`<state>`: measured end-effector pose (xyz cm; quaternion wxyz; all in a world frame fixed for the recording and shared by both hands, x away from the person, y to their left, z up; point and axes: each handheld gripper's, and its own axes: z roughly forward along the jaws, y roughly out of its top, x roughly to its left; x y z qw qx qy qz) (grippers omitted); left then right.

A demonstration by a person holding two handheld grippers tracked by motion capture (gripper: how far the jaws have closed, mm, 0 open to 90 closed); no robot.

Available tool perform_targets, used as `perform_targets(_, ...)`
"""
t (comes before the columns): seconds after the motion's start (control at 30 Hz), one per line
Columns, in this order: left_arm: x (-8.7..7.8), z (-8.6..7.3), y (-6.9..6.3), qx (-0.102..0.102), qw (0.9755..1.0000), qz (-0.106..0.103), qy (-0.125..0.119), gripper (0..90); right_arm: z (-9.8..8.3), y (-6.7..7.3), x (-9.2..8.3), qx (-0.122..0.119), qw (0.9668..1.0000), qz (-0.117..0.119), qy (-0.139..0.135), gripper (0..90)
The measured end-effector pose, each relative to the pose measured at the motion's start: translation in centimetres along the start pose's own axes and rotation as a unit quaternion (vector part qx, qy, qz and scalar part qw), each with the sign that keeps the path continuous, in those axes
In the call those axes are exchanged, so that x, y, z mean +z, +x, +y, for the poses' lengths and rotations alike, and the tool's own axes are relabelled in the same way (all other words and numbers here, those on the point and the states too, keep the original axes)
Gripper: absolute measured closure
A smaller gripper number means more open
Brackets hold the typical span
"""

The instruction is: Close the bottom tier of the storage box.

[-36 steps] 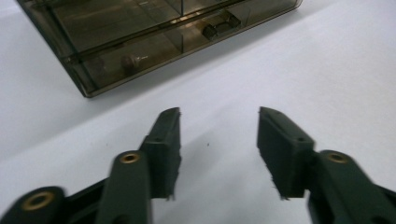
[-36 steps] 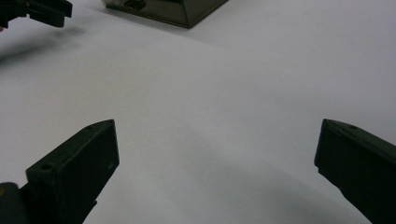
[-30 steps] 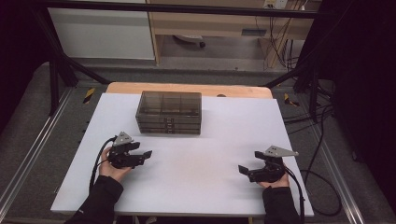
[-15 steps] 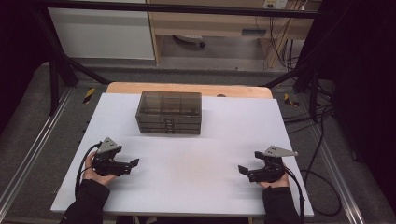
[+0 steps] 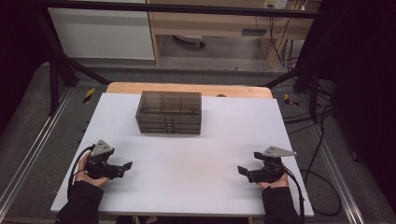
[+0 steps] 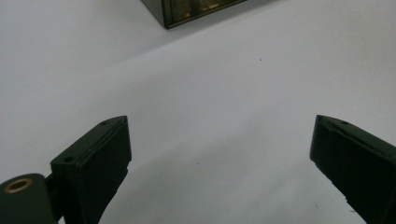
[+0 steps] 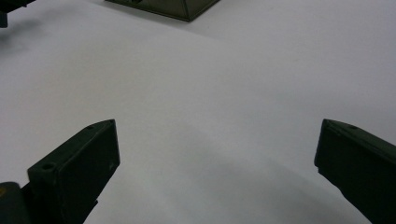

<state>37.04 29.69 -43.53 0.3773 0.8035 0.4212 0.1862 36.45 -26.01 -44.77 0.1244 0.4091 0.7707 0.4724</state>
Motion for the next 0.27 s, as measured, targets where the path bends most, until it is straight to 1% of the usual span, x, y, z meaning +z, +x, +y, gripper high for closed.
perform_targets(0.13,-0.24,-0.08,0.22,-0.005,1.0000,0.002,-0.003,5.5,-0.02,-0.03,-0.01,0.003,1.0000,-0.001,0.004,0.6)
perform_targets(0.27,-0.30,-0.15,0.27,-0.006,1.0000,0.003,-0.004,5.5,-0.03,-0.03,0.06,0.001,1.0000,0.000,0.004,0.6)
